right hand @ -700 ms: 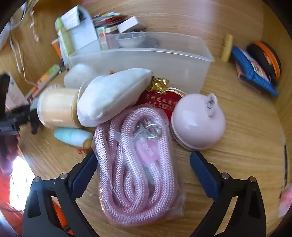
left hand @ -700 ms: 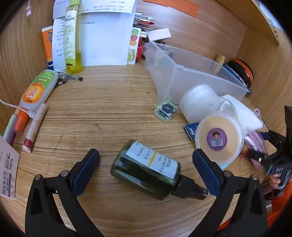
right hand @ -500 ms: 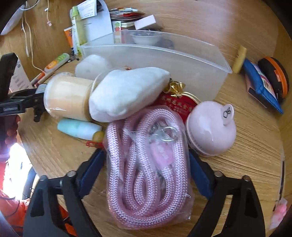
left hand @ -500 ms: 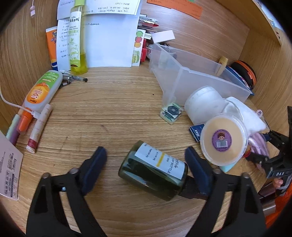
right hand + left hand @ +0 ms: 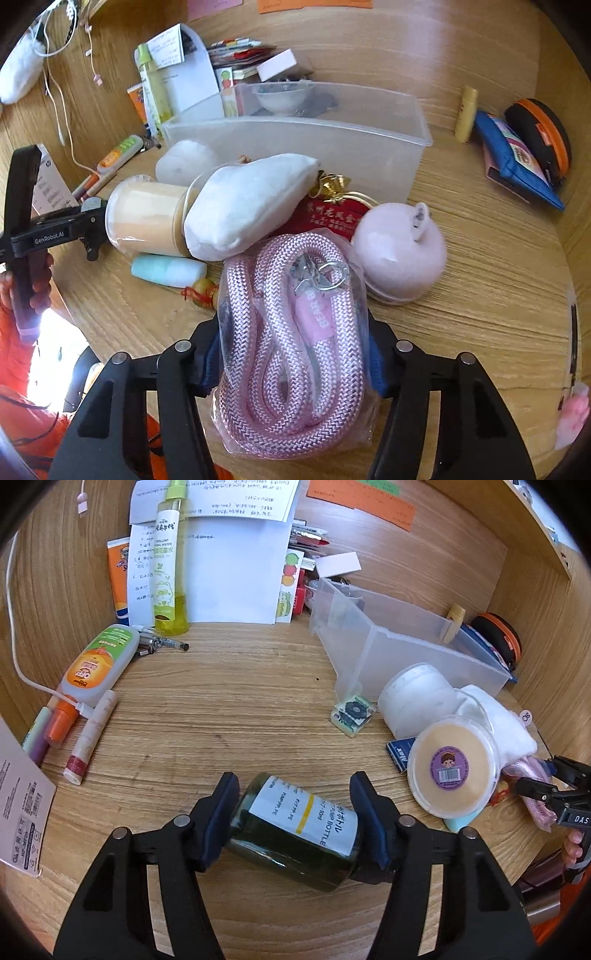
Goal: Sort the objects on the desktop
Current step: 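Grasp the dark green bottle with left tool while right tool grasps the bagged pink rope, then carry both items over the clear bin and release them inside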
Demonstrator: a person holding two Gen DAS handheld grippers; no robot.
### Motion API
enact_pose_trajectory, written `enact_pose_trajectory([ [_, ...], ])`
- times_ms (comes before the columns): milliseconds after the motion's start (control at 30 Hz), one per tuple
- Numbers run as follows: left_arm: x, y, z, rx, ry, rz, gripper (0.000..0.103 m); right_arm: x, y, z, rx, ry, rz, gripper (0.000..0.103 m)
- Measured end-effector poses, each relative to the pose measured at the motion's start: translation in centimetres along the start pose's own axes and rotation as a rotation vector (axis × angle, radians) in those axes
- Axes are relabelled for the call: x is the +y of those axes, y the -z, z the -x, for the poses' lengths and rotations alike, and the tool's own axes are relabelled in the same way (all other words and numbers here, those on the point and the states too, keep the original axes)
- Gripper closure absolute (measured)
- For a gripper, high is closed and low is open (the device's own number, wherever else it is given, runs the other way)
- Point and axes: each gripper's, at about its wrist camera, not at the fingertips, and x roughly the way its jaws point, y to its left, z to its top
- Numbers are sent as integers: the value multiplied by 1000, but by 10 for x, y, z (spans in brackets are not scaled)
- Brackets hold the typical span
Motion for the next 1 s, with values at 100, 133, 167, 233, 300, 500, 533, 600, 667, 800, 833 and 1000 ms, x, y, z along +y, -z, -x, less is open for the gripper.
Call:
enact_pose_trajectory([
  [100,-3,-3,7,-27,-5,6,41,-3,0,8,-21,4,-15,47],
  [133,-4,-4,10,-35,-2,7,41,-4,0,13,-35,9,-20,47],
  [167,-5,-6,11,-42,0,9,41,-5,0,16,-44,10,-24,47],
  [233,-7,-10,16,-60,7,12,41,-9,-1,25,-66,11,-33,47],
  [300,-12,-14,20,-79,4,9,41,-12,-2,31,-83,16,-36,47],
  [500,-25,-29,29,-139,26,5,41,-26,-13,51,-144,13,-62,47],
  [533,-28,-32,31,-150,28,1,41,-28,-16,54,-156,15,-63,47],
  [600,-32,-38,33,-169,31,-9,41,-32,-21,59,-176,18,-62,47],
  [667,-38,-45,37,-192,37,-18,41,-36,-27,62,-195,26,-62,47],
  [800,-48,-60,41,-235,57,-35,41,-45,-42,63,-227,30,-66,47],
  [833,-50,-63,41,-241,59,-39,41,-47,-48,64,-240,23,-69,47],
  [1000,-56,-83,32,-253,77,-41,41,-52,-71,59,-280,23,-63,47],
])
